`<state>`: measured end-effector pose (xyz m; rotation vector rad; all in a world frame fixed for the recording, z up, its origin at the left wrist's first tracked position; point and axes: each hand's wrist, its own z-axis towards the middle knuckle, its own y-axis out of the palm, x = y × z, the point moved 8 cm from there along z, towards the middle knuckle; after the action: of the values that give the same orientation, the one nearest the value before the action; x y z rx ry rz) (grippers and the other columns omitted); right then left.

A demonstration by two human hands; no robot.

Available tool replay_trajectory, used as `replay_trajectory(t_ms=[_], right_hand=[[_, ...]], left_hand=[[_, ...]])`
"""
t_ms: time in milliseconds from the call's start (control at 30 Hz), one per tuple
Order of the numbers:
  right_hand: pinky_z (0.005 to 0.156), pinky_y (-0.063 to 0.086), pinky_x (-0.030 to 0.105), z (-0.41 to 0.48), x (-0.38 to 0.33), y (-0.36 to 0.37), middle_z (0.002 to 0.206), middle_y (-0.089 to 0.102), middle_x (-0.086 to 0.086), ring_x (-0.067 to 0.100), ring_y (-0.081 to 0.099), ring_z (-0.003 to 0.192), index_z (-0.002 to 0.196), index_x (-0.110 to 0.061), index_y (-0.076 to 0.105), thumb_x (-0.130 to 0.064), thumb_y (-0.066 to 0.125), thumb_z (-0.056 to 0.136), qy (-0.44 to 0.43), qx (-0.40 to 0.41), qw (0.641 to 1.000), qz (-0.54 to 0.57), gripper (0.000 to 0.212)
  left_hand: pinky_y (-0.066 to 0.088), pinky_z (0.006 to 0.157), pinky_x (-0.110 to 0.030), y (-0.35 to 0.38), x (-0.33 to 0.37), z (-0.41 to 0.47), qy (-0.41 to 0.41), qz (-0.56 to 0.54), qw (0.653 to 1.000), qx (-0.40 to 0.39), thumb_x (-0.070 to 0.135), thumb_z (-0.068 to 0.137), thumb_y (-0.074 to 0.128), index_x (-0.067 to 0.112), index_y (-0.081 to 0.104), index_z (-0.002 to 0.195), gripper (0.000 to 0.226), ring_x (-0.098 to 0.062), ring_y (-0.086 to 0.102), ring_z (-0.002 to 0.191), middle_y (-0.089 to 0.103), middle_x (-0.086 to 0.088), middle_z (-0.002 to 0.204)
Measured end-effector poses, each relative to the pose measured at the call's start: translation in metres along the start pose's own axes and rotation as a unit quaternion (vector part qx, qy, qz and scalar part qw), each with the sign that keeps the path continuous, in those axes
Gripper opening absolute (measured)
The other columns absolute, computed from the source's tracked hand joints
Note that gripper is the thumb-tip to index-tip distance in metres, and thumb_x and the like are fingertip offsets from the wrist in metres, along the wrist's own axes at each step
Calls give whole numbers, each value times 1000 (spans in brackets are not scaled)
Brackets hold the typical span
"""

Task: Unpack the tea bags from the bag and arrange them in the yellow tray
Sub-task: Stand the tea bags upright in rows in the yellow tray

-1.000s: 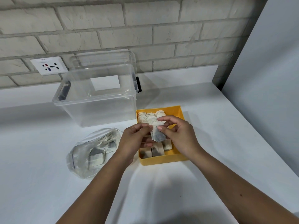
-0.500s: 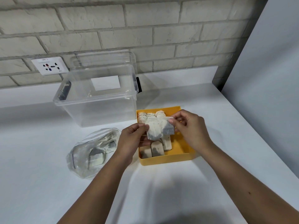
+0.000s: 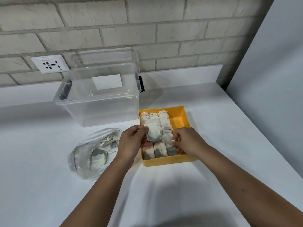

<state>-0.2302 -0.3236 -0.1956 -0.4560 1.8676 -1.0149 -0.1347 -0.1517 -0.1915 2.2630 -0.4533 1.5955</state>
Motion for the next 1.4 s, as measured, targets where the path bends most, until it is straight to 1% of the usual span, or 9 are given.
replay_trajectory(t_ms=[167, 267, 367, 433, 600, 833, 967, 1133, 1400], right_hand=[[80, 56, 38, 4, -3, 1, 82, 69, -1, 20, 65, 80, 85, -23, 60, -24, 69, 86, -4, 28, 999, -17, 9], [80, 53, 34, 1, -9, -11, 93, 68, -5, 16, 63, 88, 99, -22, 63, -31, 72, 83, -21, 63, 998, -22, 20], [73, 50, 24, -7, -24, -33, 89, 69, -11, 2, 60, 79, 96, -24, 68, -38, 69, 85, -61, 138, 986, 68, 18], [64, 45, 13, -11, -33, -37, 84, 67, -14, -4, 57, 69, 93, -26, 70, -43, 69, 85, -74, 138, 979, 128, 18], [58, 40, 7, -14, -38, -40, 74, 64, -16, -10, 55, 65, 88, -22, 72, -36, 74, 82, -88, 152, 975, 139, 15], [68, 52, 24, -15, -30, -47, 70, 68, -6, 8, 67, 61, 81, -17, 63, -24, 70, 87, -72, 113, 981, 137, 11], [68, 52, 26, -17, -19, -41, 69, 69, -4, 7, 68, 61, 83, -17, 59, -18, 64, 91, -56, 11, 997, 58, 10], [70, 55, 29, -16, -8, -17, 69, 71, 0, 8, 69, 61, 86, -18, 58, -18, 62, 93, -31, -76, 996, 19, 8], [80, 55, 42, -1, 7, 5, 88, 69, 8, 25, 67, 81, 91, -17, 54, -24, 57, 95, 18, -18, 999, -34, 8]], left_hand=[[62, 64, -26, 1, 0, 0, 0, 1, 1000, -3, 13, 96, 62, 3, 71, 95, 14, -16, 72, 68, 75, -10, 84], [63, 65, -27, 1, 0, 0, 2, 4, 1000, -4, 13, 95, 63, 3, 71, 93, 13, -17, 71, 69, 75, -12, 85], [63, 70, -31, 4, 2, 0, 12, 17, 1000, -12, 13, 95, 64, 3, 71, 92, 12, -22, 72, 75, 75, -14, 88], [63, 75, -36, 8, 2, -2, 24, 34, 999, -21, 13, 94, 65, 6, 71, 90, 10, -22, 72, 76, 74, -11, 85], [60, 81, -41, 16, 6, -5, 47, 66, 996, -44, 18, 92, 68, 10, 73, 88, 11, -25, 67, 79, 71, -23, 90], [62, 73, -34, 8, 5, -3, 39, 47, 998, -22, 16, 92, 69, 12, 74, 84, 10, -19, 71, 75, 74, -3, 79], [60, 63, -26, 4, 7, -3, 44, 49, 998, -10, 15, 93, 67, 10, 73, 85, 11, -13, 69, 67, 72, -8, 81], [59, 64, -26, 0, 3, 0, 40, 61, 997, 2, 17, 93, 67, 7, 72, 91, 11, -22, 65, 75, 71, -19, 91], [59, 64, -24, 0, 2, 0, 40, 62, 997, -4, 15, 94, 67, 4, 72, 96, 13, -18, 67, 74, 73, -20, 95]])
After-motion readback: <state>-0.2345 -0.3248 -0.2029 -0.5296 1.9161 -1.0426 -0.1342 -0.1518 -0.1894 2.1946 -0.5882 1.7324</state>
